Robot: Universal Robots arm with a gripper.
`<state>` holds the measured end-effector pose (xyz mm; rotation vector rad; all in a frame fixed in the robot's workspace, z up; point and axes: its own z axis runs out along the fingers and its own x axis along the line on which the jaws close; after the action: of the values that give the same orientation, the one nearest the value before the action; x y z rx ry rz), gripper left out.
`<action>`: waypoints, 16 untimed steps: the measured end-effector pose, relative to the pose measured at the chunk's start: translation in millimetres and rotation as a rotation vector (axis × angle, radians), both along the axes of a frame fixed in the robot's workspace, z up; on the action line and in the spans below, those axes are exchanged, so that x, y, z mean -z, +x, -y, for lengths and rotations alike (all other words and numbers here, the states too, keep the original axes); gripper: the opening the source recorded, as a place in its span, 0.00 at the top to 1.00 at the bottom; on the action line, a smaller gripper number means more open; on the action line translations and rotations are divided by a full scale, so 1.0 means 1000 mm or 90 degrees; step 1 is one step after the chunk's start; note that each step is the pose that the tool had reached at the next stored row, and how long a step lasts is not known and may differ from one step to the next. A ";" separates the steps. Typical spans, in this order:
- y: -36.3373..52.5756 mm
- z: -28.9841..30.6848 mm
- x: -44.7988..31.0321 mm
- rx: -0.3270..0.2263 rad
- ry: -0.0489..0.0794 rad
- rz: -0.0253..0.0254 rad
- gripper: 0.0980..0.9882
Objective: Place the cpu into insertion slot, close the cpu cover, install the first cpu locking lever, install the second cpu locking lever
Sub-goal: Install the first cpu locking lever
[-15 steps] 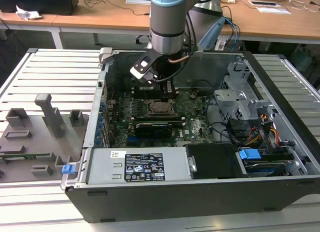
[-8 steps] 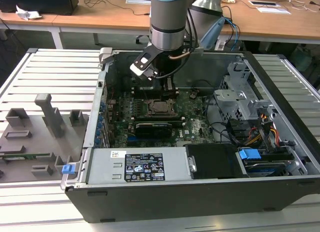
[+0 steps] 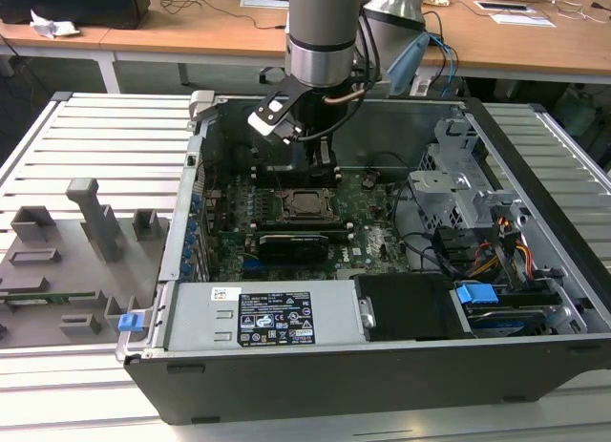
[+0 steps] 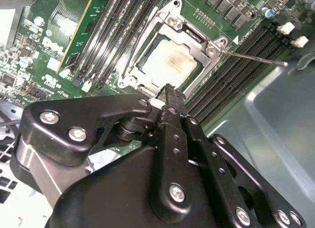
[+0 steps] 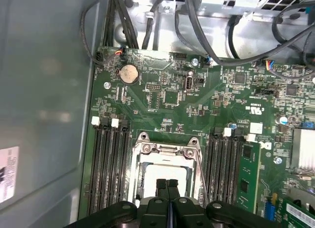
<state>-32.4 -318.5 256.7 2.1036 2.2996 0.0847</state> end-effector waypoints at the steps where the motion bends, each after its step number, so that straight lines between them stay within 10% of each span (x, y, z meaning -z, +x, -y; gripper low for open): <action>1: 0.0000 0.0000 -0.0055 0.000 0.000 0.0000 0.99; 6: 0.0000 0.0000 -0.0273 0.000 0.000 0.0000 0.99; 16: 0.0000 0.0000 -0.0272 -0.124 -0.003 -0.0001 0.99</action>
<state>-32.4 -318.5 283.9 1.8710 2.4960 0.0830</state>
